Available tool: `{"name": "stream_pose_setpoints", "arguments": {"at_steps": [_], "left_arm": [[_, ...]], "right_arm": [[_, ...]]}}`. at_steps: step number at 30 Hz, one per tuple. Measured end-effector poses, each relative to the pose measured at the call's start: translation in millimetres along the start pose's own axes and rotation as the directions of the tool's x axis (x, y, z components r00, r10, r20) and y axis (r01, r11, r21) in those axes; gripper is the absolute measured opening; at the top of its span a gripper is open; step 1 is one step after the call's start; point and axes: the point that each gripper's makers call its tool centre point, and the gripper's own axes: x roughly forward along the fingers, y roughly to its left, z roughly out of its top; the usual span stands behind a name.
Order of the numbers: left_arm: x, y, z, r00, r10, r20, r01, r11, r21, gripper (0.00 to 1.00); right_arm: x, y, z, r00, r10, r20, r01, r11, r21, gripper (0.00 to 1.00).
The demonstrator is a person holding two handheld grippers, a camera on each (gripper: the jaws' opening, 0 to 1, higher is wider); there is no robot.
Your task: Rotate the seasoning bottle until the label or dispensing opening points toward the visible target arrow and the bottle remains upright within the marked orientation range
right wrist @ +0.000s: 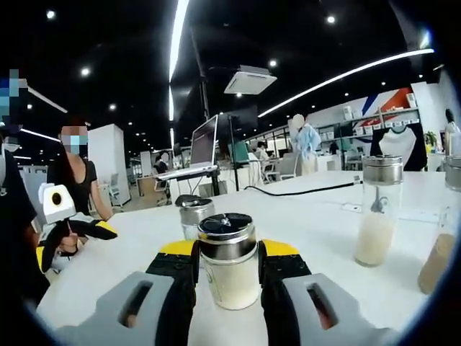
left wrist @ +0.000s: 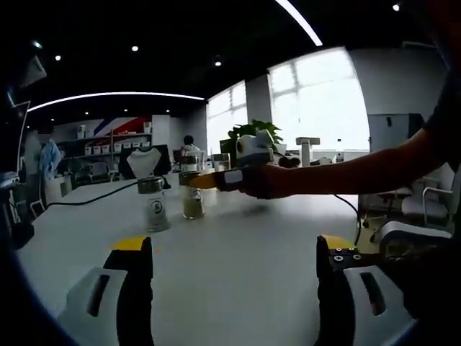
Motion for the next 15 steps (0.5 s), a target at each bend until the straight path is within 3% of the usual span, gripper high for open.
{"name": "stream_pose_setpoints", "arguments": {"at_steps": [8,13,15], "left_arm": [[-0.6,2.7,-1.3,1.0,0.006,-0.002,-0.006,1.0,-0.004,1.0],[0.2,1.8,-2.3,1.0,0.004,-0.005,-0.004,1.0,-0.004,1.0],[0.3,1.7,-1.5,1.0,0.004,-0.002,-0.004,1.0,-0.004,1.0]], "right_arm": [[-9.8,3.0,-5.5,1.0,-0.019,-0.011,0.019,1.0,-0.017,0.39],[-23.9,-2.8,17.7,0.996,-0.04,0.078,0.041,0.999,-0.01,0.39],[-31.1,-13.2,27.7,0.99,-0.092,0.107,0.094,0.995,-0.022,0.39]]}}
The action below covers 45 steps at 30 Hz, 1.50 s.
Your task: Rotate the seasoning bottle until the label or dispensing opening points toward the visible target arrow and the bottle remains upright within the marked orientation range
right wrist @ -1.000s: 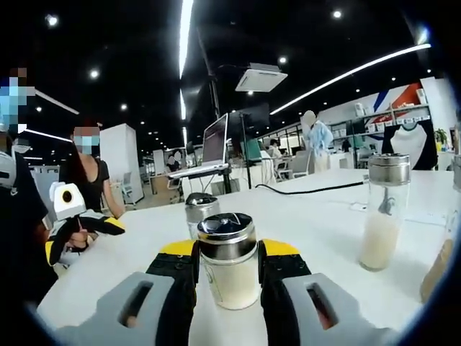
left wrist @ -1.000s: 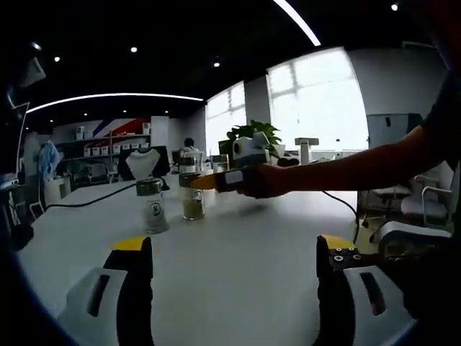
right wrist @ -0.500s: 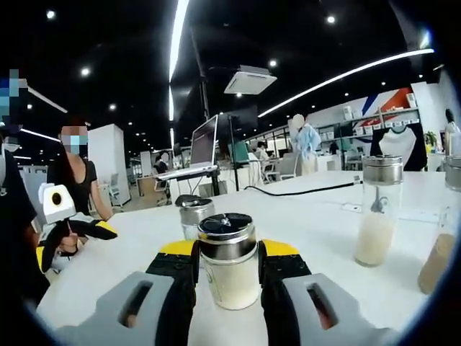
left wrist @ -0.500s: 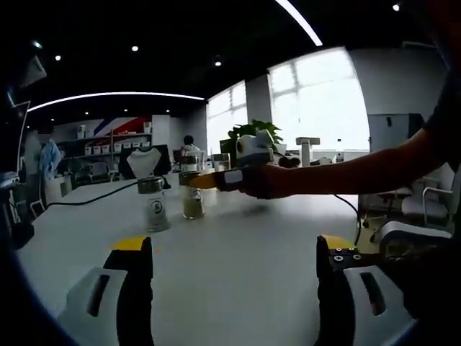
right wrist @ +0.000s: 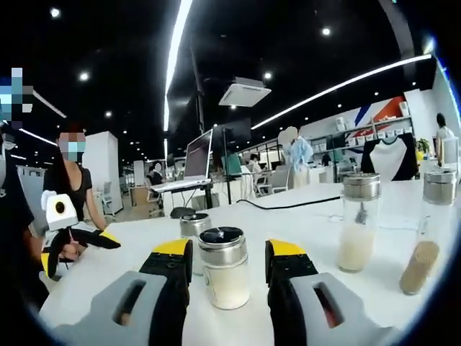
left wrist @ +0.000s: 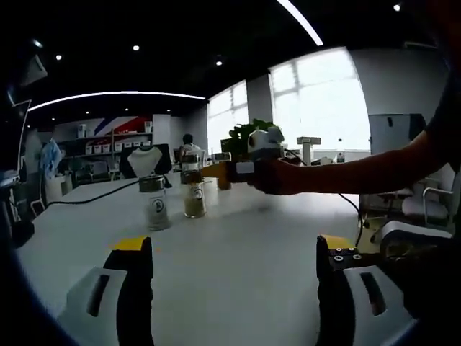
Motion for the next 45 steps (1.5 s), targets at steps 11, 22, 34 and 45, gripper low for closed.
{"name": "stream_pose_setpoints", "arguments": {"at_steps": [11,22,34,45], "left_arm": [[1.8,-2.9,0.1,1.0,-0.002,-0.002,0.002,1.0,0.001,1.0],[0.9,-0.2,-0.6,1.0,0.0,-0.004,0.0,1.0,0.001,1.0],[-1.5,4.0,-1.7,1.0,0.007,-0.005,-0.007,1.0,-0.004,1.0],[-2.7,7.6,-2.7,1.0,0.016,-0.008,-0.016,1.0,-0.002,1.0]], "right_arm": [[-10.9,-47.5,6.9,0.961,-0.272,-0.043,0.262,0.952,-0.156,0.33],[-7.5,-101.3,12.0,0.895,-0.442,-0.051,0.426,0.885,-0.188,0.3],[8.5,-134.2,17.5,0.836,-0.548,-0.033,0.527,0.817,-0.235,0.38],[26.0,-158.3,19.4,0.793,-0.608,-0.031,0.582,0.772,-0.257,0.37]]}}
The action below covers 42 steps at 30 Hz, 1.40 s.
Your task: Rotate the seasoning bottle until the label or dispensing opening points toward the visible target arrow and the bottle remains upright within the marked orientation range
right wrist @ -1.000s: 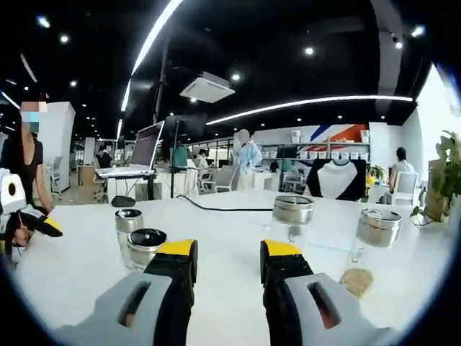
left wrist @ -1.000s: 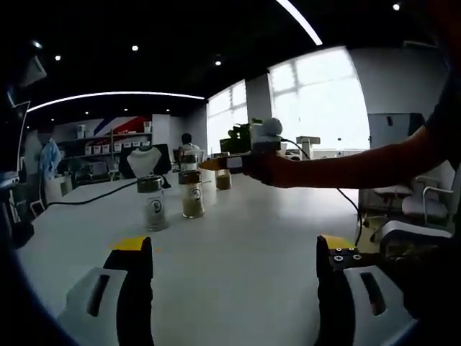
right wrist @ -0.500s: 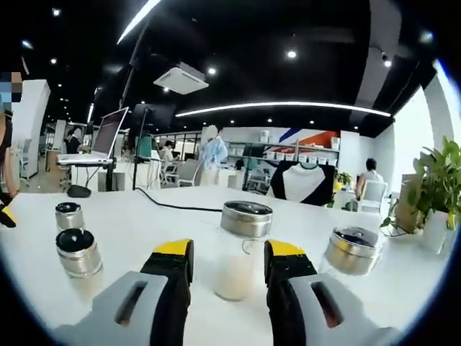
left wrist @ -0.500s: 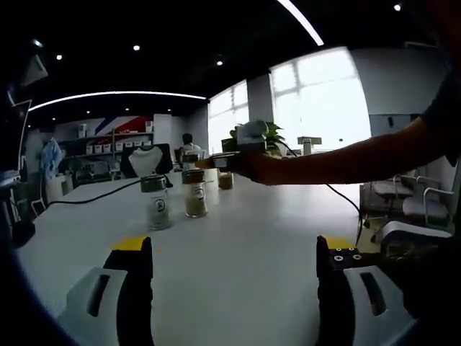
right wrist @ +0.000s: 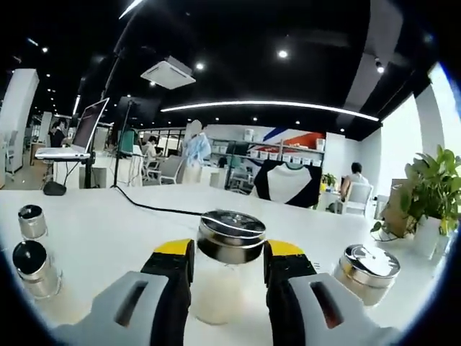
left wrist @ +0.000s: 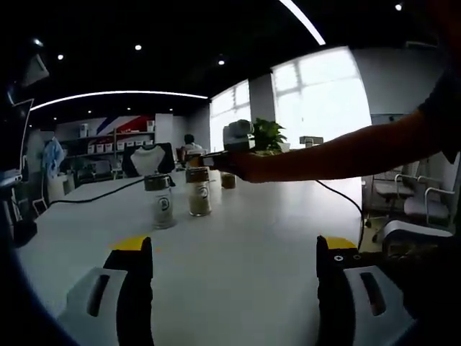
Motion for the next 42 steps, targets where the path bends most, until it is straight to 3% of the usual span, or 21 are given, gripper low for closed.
{"name": "stream_pose_setpoints", "arguments": {"at_steps": [4,22,36,42], "left_arm": [[0.2,0.6,-1.0,1.0,0.001,-0.002,-0.001,1.0,-0.001,1.0],[0.3,0.9,-0.3,1.0,0.002,-0.002,-0.002,1.0,0.006,1.0],[-1.6,1.7,5.3,1.0,0.001,0.022,0.0,1.0,-0.03,1.0],[-0.4,-1.2,5.7,1.0,-0.004,0.024,0.005,1.0,-0.026,0.99]], "right_arm": [[5.9,-2.6,-1.7,1.0,-0.008,0.003,0.008,0.999,0.044,0.38],[21.2,-3.4,-0.6,1.0,-0.013,-0.009,0.014,0.999,0.043,0.39],[-13.6,13.9,6.9,0.996,0.092,0.015,-0.092,0.995,0.025,0.37],[-40.5,19.0,17.2,0.988,0.142,0.061,-0.147,0.985,0.096,0.37]]}}
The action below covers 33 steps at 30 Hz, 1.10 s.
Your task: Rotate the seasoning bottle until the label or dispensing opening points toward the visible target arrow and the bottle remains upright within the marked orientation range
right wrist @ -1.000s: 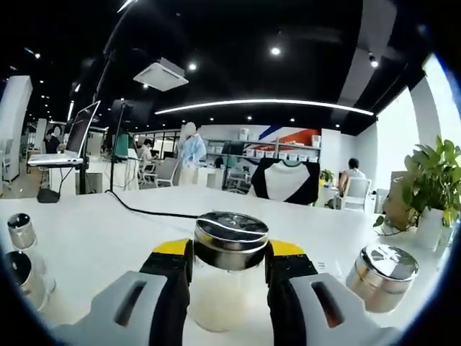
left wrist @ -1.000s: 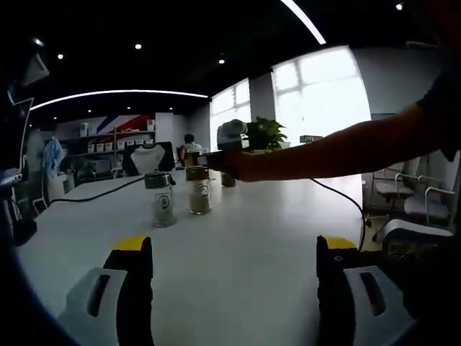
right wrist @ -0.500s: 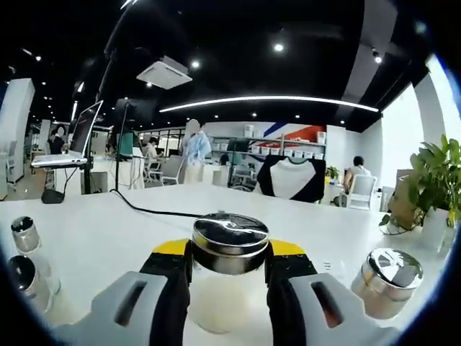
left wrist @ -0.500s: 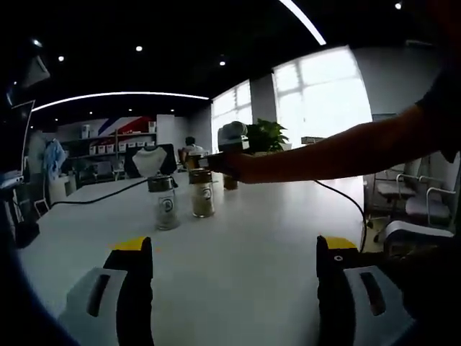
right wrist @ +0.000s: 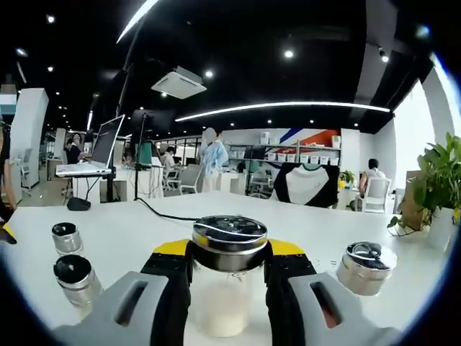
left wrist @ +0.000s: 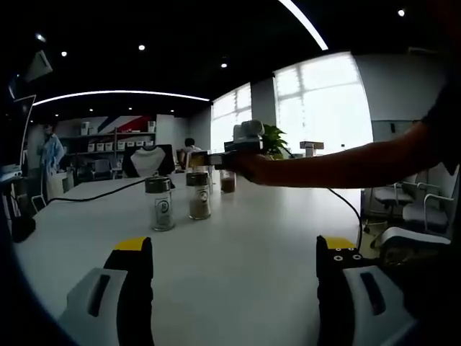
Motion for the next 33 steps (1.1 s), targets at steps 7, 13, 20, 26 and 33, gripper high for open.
{"name": "stream_pose_setpoints", "arguments": {"at_steps": [7,13,20,26,33], "left_arm": [[1.8,-5.3,2.2,1.0,-0.01,0.013,0.011,1.0,-0.015,0.98],[2.0,-8.1,4.9,1.0,-0.012,0.024,0.012,1.0,-0.017,0.97],[2.7,-11.7,8.6,0.999,-0.011,0.035,0.012,1.0,-0.013,0.91],[4.0,-14.4,11.7,0.998,-0.014,0.053,0.014,1.0,-0.006,0.87],[11.2,-25.7,22.5,0.993,-0.056,0.099,0.054,0.998,0.021,0.82]], "right_arm": [[-34.5,19.6,15.7,0.997,0.07,0.043,-0.071,0.997,0.031,0.37],[-63.5,38.2,25.7,0.991,0.117,0.062,-0.118,0.993,0.007,0.37],[-91.3,65.0,27.1,0.982,0.172,0.072,-0.172,0.985,-0.006,0.37],[-113.3,92.1,26.4,0.968,0.236,0.089,-0.236,0.972,-0.016,0.37],[-134.4,129.8,31.3,0.933,0.342,0.112,-0.339,0.94,-0.046,0.37]]}}
